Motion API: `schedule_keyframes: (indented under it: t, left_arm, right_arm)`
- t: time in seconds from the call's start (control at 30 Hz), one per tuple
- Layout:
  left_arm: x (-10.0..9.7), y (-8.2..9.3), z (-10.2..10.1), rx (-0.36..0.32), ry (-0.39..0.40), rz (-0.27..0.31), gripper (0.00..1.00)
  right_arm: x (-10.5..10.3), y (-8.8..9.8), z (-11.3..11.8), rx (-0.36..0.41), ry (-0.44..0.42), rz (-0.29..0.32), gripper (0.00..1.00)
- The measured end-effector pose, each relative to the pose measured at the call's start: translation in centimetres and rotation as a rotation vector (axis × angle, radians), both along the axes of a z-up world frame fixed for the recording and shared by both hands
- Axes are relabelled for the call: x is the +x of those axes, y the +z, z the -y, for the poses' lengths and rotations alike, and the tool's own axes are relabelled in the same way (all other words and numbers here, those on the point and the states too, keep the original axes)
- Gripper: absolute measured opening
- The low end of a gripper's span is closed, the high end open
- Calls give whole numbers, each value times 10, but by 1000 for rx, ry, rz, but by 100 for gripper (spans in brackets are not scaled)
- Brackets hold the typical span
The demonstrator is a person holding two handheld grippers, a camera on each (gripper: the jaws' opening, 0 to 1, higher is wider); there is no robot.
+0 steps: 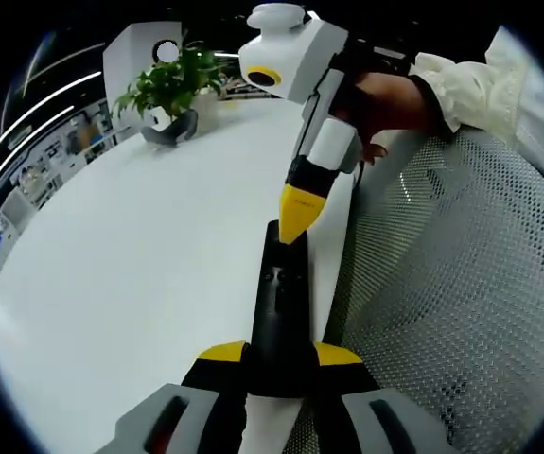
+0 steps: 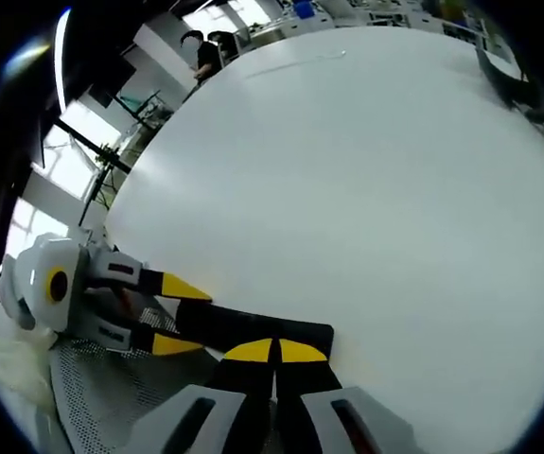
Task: Press the specified remote control buttons in sequence, fully releasing each button before pressing the next.
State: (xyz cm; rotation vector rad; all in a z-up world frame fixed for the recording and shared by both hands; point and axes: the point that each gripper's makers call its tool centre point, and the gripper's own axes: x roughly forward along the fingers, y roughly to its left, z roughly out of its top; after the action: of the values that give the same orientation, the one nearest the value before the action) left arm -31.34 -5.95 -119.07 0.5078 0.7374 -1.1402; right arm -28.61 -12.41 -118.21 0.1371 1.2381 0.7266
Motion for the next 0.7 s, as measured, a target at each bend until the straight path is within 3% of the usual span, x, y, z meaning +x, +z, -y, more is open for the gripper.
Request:
schedule_keyframes:
  t: [0.7]
  left_arm:
    - [-1,0,1,3,-11,4,24]
  right_arm:
    - [0,1,0,-5,-6,-14,0]
